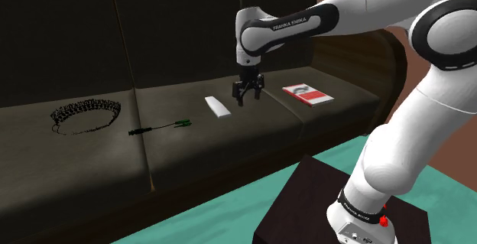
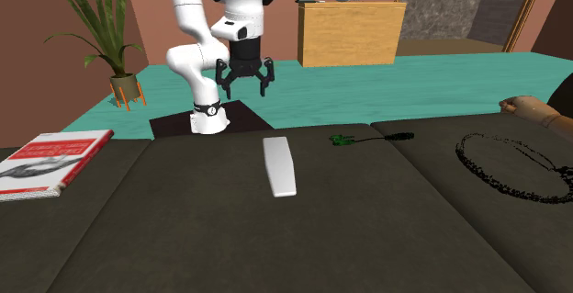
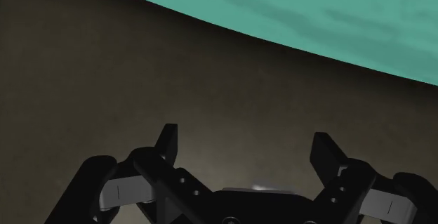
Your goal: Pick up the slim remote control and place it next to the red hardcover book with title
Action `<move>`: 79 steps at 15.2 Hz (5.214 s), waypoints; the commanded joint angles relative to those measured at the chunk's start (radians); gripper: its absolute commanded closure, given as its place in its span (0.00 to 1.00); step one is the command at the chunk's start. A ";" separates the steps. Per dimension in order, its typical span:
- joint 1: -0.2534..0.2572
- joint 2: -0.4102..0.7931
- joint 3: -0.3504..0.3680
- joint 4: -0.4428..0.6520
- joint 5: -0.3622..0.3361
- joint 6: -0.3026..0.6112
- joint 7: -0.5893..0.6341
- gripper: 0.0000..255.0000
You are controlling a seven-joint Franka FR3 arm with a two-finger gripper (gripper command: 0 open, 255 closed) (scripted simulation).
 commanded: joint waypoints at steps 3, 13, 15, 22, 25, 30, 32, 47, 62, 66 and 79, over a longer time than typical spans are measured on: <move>-0.002 0.146 0.001 0.117 0.007 0.047 0.050 0.00; -0.012 0.525 -0.014 0.529 0.026 0.062 0.149 0.00; -0.015 0.599 -0.018 0.624 0.031 0.049 0.164 0.00; -0.015 0.619 -0.018 0.559 0.031 0.133 0.164 0.00; -0.015 0.621 -0.018 0.555 0.031 0.140 0.164 0.00; -0.015 0.621 -0.018 0.555 0.031 0.140 0.164 0.00; -0.015 0.621 -0.018 0.555 0.031 0.140 0.164 1.00; -0.015 0.596 -0.018 0.613 0.031 0.058 0.164 1.00; -0.063 0.478 -0.040 0.583 0.034 -0.031 0.094 1.00; -0.110 0.395 -0.067 0.466 0.036 0.004 0.019 1.00; -0.260 0.228 -0.185 0.244 0.026 0.060 -0.248 1.00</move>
